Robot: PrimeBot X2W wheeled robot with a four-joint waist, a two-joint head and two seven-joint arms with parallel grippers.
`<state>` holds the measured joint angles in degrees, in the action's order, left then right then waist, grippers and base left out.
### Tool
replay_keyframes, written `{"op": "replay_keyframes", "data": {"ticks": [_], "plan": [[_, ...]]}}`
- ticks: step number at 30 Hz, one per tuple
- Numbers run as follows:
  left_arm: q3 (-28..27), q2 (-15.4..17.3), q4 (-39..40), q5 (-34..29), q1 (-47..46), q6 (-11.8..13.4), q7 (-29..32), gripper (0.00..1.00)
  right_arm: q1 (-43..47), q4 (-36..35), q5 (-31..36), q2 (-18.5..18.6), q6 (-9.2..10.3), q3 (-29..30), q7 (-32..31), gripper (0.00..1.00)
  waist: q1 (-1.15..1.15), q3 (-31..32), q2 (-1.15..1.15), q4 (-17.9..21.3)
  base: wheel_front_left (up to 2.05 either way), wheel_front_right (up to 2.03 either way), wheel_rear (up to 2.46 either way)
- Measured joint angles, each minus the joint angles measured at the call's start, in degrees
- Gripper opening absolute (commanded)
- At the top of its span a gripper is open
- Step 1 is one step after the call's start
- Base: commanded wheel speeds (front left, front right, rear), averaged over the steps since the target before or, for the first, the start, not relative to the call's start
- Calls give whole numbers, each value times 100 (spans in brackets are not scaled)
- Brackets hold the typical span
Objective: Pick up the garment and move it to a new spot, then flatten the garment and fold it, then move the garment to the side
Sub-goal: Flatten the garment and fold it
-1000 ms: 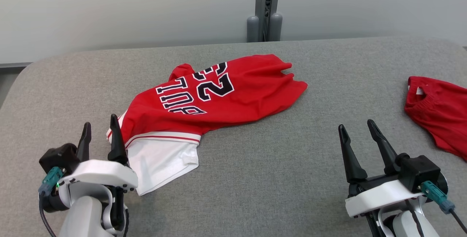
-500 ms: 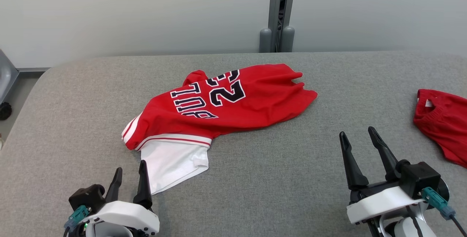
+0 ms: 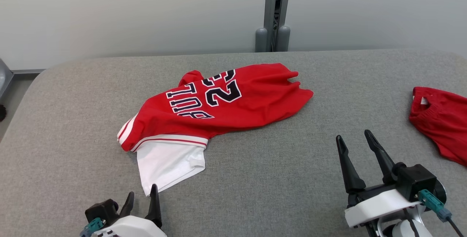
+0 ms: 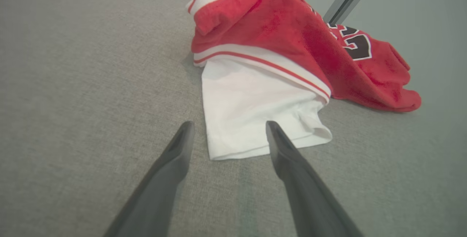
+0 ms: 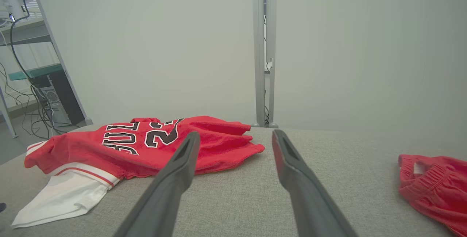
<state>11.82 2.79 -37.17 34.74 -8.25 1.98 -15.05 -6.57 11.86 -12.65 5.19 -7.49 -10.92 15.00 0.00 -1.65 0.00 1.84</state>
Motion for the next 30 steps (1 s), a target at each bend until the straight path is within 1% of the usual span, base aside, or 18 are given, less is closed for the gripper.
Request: {"op": "replay_keyframes", "data": {"ticks": [4,9,13,14,15,16,17,18,23,26,27,28,29,30], "plan": [[191,0,-477,321,-244,8,40,100,-21,-25,-3,2,0,1,0,100,0,-126,0,34,0,0,0],[398,-1,-875,684,-581,-63,38,100,-103,-44,-10,4,0,32,0,100,0,-328,0,68,0,0,0],[594,15,-1101,954,-824,-191,77,100,-146,-55,-10,3,0,43,0,100,0,-457,0,104,0,0,0],[594,15,-1101,954,-824,-191,77,100,-146,-55,-10,3,0,43,0,100,0,-457,0,104,0,0,0],[684,25,-1177,1096,-904,-222,85,100,-176,-54,-10,3,0,58,0,100,0,-501,0,115,0,0,0],[684,25,-1177,1096,-904,-222,85,91,-176,-54,-10,3,0,58,0,100,0,-501,0,115,0,0,0],[730,27,-1214,1143,-947,-241,82,26,-180,-53,-12,3,0,68,0,100,0,-515,0,117,0,0,0],[769,29,-1250,1179,-987,-243,81,0,-181,-53,-14,3,0,73,0,100,0,-524,0,117,0,0,0],[910,21,-1389,1339,-1081,-296,54,0,-198,-44,-14,-3,0,91,0,100,0,-523,0,99,0,0,0],[918,12,-1349,1328,-1095,-332,30,0,-198,-24,-14,-10,0,107,0,100,0,-480,0,75,0,0,0],[948,11,-1259,1316,-1094,-459,22,0,-197,-19,-14,-14,0,109,0,100,0,-461,0,65,0,0,0],[1004,16,-1082,1329,-1094,-668,15,0,-196,-12,-14,-18,0,112,0,100,0,-440,0,55,0,0,0],[1044,12,-893,1437,-1094,-783,12,0,-195,-4,-14,-26,0,112,0,100,0,-415,0,46,0,0,0],[1057,-7,-715,1537,-1086,-837,7,0,-192,3,-14,-31,0,113,0,100,0,-390,0,35,0,0,0]]}}
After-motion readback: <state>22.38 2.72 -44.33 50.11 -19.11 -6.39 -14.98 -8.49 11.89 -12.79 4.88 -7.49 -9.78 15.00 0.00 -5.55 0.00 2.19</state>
